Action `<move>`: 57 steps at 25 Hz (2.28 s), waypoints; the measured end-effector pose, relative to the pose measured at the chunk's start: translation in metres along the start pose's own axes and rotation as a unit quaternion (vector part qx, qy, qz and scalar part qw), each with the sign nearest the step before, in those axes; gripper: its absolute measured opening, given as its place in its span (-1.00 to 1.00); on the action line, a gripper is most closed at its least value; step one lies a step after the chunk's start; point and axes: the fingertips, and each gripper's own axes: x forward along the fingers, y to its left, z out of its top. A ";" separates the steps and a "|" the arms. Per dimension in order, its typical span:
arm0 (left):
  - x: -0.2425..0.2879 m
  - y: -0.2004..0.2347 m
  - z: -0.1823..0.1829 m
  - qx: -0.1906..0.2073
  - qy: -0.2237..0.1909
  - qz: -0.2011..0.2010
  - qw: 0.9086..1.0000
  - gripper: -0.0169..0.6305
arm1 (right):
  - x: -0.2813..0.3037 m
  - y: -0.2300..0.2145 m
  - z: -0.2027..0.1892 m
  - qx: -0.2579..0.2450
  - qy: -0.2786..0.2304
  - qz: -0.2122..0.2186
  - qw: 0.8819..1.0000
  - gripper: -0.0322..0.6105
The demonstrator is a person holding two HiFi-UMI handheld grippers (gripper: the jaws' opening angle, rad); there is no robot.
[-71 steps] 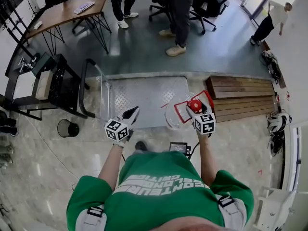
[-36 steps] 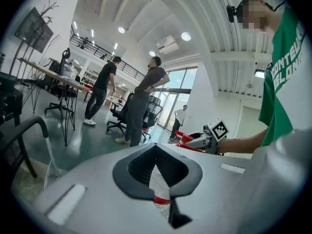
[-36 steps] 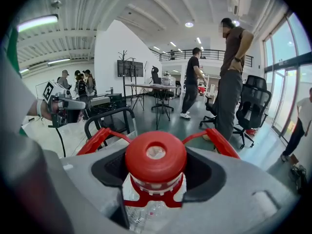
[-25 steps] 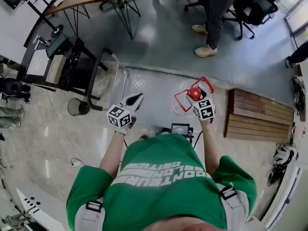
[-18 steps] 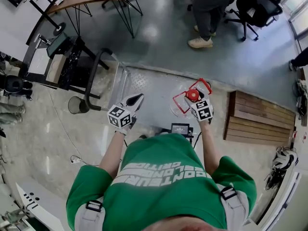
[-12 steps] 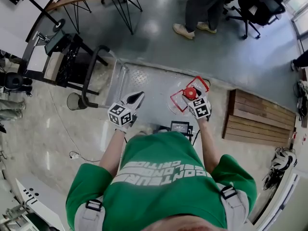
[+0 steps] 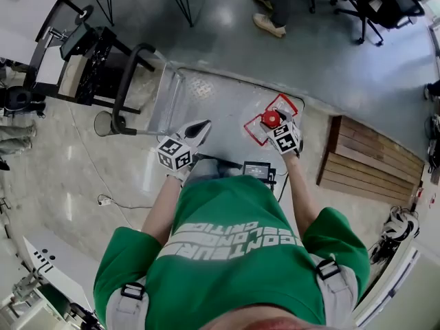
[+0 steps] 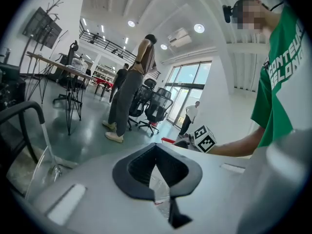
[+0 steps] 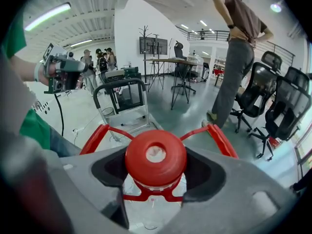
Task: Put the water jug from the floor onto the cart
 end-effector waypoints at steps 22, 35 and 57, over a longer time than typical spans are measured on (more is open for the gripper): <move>-0.038 0.044 -0.044 -0.073 0.020 0.034 0.997 -0.91 | 0.135 0.034 -0.040 -0.025 0.122 0.044 0.991 0.03; -0.062 0.065 -0.057 -0.111 0.023 0.046 0.992 -0.91 | 0.210 0.078 -0.055 -0.036 0.193 0.062 0.979 0.03; -0.071 0.073 -0.060 -0.110 0.039 0.020 0.993 -0.91 | 0.230 0.128 -0.086 -0.008 0.252 0.091 0.963 0.05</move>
